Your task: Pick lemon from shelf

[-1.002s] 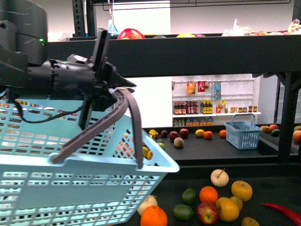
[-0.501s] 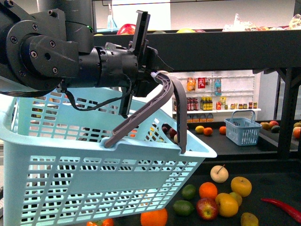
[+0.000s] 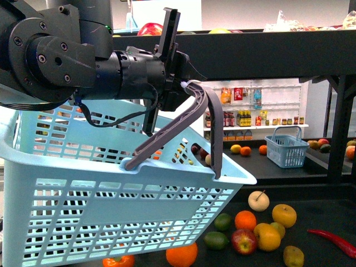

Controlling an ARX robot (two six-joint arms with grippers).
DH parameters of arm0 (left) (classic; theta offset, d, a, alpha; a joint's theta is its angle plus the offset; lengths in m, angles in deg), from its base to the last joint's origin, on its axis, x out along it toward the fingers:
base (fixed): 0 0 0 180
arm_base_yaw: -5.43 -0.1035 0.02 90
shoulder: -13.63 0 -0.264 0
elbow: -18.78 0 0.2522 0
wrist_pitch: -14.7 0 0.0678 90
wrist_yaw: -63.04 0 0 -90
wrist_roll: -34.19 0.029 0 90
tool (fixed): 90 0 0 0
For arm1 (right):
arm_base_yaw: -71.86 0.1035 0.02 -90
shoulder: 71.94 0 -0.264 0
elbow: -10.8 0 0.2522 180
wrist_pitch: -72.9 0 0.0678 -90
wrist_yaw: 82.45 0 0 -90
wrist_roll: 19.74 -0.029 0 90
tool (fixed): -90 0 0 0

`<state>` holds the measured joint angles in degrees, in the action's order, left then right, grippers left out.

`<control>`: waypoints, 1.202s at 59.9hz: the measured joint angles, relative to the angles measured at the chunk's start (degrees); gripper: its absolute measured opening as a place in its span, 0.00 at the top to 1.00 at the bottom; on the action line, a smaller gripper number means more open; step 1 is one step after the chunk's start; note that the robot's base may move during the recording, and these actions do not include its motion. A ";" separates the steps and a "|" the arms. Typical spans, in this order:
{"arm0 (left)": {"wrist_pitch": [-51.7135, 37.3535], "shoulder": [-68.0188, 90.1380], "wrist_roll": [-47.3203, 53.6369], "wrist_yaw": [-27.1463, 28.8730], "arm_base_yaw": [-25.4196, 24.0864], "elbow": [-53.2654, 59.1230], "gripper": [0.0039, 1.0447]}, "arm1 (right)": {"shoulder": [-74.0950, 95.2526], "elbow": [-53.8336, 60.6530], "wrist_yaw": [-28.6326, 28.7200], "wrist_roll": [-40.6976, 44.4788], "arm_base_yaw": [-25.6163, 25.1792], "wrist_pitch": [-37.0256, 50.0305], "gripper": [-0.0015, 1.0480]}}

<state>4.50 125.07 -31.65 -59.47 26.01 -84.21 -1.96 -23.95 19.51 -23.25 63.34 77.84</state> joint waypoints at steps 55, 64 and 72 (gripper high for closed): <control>-0.02 0.07 0.00 0.02 0.00 -0.09 0.93 | 78.99 -67.10 -5.77 11.34 10.32 -6.95 0.07; -0.02 0.07 0.00 0.11 0.00 -0.09 0.93 | 84.98 -75.10 -8.41 11.82 11.19 -9.20 0.07; 0.00 0.07 0.00 0.13 0.00 -0.09 0.93 | 90.88 -84.11 -10.01 11.74 11.30 -12.98 0.07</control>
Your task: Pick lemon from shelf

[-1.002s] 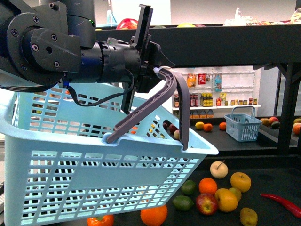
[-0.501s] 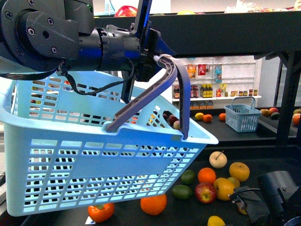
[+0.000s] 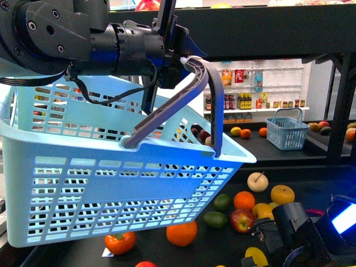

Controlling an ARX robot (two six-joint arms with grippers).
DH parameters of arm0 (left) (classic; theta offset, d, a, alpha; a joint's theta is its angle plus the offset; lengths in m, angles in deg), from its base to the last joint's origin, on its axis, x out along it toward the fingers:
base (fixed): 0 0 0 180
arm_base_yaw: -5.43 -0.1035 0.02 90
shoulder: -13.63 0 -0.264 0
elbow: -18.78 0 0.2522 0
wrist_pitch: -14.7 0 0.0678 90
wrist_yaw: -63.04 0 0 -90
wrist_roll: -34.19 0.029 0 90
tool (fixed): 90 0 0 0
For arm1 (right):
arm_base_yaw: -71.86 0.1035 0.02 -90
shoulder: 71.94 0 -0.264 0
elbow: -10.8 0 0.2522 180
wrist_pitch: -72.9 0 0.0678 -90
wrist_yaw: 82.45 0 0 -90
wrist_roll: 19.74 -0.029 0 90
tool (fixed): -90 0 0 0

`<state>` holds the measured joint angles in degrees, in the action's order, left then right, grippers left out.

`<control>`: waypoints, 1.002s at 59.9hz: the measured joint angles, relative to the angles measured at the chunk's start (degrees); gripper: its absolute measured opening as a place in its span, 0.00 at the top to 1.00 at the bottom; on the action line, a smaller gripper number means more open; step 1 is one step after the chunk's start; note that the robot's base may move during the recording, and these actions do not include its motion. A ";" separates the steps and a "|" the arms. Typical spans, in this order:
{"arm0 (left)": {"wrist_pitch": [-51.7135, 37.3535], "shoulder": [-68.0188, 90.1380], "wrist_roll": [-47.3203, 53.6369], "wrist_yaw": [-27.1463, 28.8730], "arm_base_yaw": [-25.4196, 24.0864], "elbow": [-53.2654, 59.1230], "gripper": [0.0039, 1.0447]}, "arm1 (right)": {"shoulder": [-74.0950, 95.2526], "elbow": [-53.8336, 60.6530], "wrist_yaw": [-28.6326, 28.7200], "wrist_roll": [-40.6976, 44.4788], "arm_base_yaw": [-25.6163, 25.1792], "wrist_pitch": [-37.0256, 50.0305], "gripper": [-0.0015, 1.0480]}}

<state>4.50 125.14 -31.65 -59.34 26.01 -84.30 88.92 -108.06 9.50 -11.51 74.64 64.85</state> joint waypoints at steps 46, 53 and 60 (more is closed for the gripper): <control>0.00 0.00 0.00 -0.04 0.00 0.00 0.93 | 18.45 -32.76 -3.50 -2.73 1.42 -13.77 0.27; 0.00 0.00 0.00 -0.04 0.00 0.00 0.93 | 18.47 -32.63 -3.67 -2.86 1.40 -13.38 0.44; 0.00 0.00 0.00 -0.04 0.00 0.00 0.93 | 17.18 -29.75 -3.74 -2.89 1.18 -11.28 0.52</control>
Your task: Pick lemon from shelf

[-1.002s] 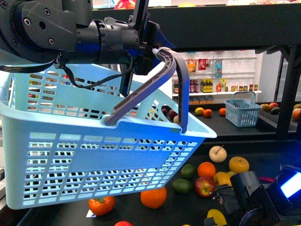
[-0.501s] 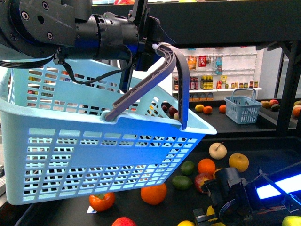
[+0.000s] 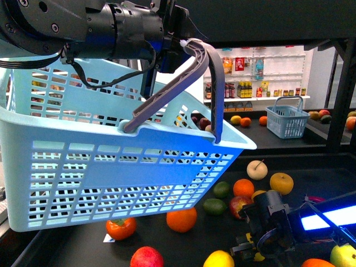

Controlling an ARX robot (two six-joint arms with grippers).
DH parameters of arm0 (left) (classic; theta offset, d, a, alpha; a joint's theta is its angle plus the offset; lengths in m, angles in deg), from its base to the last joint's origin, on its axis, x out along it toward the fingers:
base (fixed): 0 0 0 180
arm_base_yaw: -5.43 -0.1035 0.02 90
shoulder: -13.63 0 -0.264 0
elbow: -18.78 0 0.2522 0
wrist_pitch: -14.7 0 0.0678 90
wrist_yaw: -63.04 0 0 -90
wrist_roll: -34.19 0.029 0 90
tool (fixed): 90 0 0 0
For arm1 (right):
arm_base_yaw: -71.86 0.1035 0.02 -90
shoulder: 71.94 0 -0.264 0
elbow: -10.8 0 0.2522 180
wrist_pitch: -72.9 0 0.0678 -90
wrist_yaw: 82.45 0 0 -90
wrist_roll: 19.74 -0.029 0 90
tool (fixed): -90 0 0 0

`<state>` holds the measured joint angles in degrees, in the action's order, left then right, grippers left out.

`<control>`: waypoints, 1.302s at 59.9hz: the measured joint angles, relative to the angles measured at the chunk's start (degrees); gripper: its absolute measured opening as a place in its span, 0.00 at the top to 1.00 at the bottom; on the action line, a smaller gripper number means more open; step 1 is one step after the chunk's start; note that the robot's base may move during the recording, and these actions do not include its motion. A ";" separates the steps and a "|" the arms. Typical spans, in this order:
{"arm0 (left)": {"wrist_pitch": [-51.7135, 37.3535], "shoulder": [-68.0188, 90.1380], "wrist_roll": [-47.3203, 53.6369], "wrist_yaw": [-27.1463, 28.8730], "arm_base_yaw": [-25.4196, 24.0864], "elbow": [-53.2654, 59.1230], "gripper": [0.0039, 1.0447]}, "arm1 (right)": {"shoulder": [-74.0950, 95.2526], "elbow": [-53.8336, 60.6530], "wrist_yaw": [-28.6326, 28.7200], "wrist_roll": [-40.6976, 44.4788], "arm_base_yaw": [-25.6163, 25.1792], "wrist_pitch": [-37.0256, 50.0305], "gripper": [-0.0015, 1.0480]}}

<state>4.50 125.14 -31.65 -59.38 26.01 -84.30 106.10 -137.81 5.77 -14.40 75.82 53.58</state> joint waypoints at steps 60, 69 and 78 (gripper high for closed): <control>-0.02 0.00 0.02 0.07 0.04 0.00 0.93 | -63.82 45.77 24.81 -18.25 1.20 15.63 0.54; -0.02 0.00 0.00 0.02 0.04 0.00 0.93 | -64.00 46.93 25.07 -19.30 3.69 15.91 0.54; 0.00 0.00 0.00 -0.11 0.04 0.00 0.93 | -64.22 49.62 25.55 -19.32 5.84 16.31 0.54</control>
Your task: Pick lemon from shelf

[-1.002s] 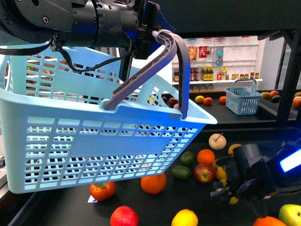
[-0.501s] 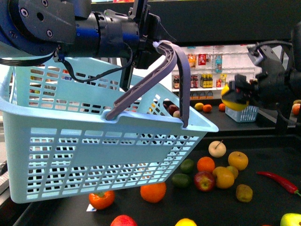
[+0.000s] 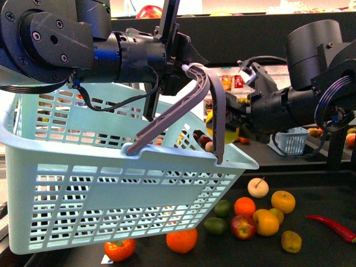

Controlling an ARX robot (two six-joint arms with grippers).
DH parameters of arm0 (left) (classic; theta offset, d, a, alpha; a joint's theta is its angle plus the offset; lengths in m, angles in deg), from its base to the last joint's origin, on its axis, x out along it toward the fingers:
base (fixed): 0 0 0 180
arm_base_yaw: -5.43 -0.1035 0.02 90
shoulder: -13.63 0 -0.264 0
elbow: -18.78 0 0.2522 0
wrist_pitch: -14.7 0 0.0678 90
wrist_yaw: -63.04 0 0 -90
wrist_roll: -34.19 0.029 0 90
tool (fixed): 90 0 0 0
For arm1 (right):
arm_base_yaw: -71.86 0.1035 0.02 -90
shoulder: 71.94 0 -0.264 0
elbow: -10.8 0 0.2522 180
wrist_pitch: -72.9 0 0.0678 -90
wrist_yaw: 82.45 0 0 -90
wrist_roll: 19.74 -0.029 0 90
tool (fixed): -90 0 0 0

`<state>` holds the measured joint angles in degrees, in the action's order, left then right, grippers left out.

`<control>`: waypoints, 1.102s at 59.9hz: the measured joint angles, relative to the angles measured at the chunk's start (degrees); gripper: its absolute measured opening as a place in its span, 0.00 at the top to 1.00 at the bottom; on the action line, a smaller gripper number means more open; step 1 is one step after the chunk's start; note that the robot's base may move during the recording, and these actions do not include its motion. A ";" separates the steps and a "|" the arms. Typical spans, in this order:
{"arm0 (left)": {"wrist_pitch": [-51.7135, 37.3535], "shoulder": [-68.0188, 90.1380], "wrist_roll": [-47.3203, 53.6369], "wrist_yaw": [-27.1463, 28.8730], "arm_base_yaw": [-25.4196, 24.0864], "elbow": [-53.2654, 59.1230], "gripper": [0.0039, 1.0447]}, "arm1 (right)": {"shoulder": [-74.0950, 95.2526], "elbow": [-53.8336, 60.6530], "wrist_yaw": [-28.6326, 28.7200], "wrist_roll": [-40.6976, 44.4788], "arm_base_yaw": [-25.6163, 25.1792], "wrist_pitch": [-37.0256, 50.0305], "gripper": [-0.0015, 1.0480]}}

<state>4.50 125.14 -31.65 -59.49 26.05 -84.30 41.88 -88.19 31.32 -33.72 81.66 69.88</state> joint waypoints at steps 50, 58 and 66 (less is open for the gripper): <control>0.04 0.04 -0.02 0.15 -0.04 0.00 0.93 | -1.49 -0.15 -3.78 -2.10 -4.15 5.75 0.07; 0.04 0.04 0.00 0.17 -0.04 0.00 0.93 | -1.22 -0.96 -6.67 0.70 -9.60 6.60 0.07; 0.04 0.04 0.00 0.09 -0.02 0.00 0.93 | 2.34 0.17 -8.17 5.16 -14.21 8.00 0.07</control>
<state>4.54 125.18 -31.65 -59.40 26.03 -84.30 44.22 -88.02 23.14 -28.56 67.45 77.88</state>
